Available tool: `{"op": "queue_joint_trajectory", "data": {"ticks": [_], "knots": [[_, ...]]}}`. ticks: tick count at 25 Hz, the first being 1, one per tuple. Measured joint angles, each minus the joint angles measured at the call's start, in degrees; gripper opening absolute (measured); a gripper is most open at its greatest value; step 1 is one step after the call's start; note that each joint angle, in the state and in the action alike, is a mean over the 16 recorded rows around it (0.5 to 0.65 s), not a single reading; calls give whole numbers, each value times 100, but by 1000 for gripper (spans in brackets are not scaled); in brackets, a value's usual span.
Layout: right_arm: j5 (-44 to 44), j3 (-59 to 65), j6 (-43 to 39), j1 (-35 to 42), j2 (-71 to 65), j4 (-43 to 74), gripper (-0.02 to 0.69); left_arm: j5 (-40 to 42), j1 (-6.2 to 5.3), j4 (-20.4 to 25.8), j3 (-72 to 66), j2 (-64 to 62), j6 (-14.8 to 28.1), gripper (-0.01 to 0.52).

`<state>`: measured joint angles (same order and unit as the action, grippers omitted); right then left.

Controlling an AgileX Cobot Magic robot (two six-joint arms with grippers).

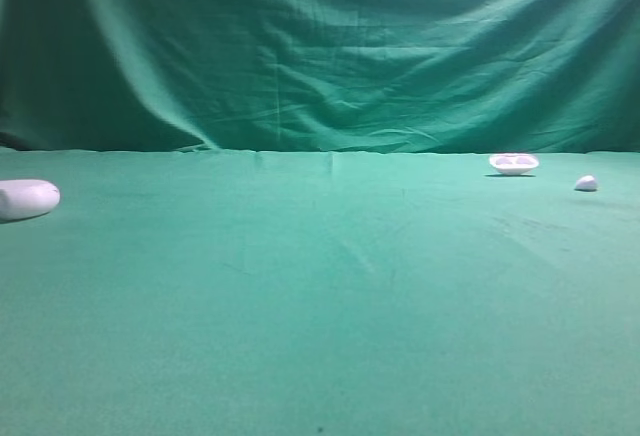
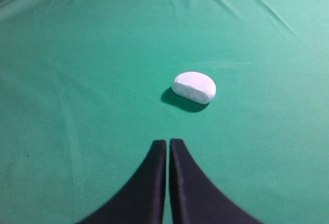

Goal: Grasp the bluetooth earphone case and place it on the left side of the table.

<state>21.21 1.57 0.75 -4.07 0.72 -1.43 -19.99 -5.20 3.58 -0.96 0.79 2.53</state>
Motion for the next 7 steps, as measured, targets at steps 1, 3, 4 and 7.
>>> {"op": "queue_joint_trajectory", "data": {"ticks": [1,3,4,7], "knots": [[16,0,0,0,0,0,0,0,0,0,0,0,0,0],[25,0,0,0,0,-1,0,0,0,0,0,0,0,0],[26,0,0,0,0,-1,0,0,0,0,0,0,0,0],[26,0,0,0,0,-1,0,0,0,0,0,0,0,0]]}}
